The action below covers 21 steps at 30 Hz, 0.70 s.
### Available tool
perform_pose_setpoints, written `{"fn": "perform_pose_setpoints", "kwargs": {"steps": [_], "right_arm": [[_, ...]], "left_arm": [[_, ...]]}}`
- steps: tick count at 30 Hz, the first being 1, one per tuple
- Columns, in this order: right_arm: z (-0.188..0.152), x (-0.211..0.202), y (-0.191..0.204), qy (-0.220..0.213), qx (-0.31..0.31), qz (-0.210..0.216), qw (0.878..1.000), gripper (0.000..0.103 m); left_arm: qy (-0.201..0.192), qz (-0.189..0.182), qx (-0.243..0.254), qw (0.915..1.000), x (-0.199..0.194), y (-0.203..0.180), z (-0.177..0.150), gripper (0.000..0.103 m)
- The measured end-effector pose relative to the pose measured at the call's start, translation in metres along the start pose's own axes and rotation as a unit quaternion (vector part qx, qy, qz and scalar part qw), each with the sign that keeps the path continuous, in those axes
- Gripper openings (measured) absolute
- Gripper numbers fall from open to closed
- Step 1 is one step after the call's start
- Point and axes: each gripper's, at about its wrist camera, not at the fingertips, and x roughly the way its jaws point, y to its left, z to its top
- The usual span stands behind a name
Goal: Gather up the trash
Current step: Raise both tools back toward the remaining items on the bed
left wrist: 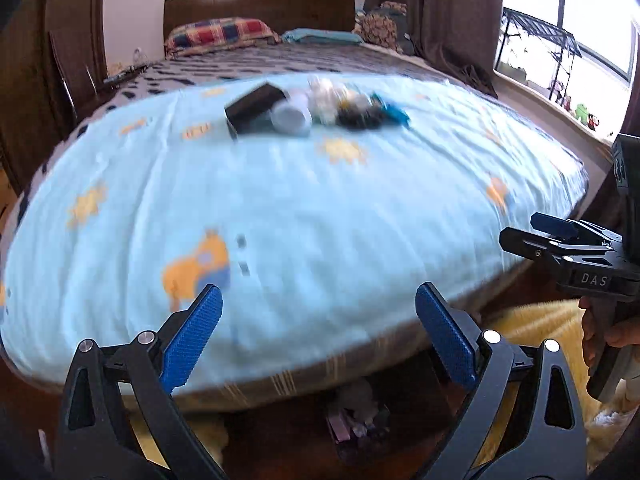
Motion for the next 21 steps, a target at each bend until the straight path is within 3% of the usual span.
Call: {"fn": "perform_pose_setpoints", "kwargs": {"steps": [14,21], "right_arm": [[0.098,0.053,-0.016,-0.025,0.031,-0.017,0.999,0.094],[0.133,0.086,-0.013,-0.03,0.032,-0.028,0.999,0.09]], "left_arm": [[0.002,-0.001,0.003,1.0,0.063,0.018,0.077,0.092],[0.024,-0.004,-0.014,0.9996,0.108,0.026,0.106,0.078]]}}
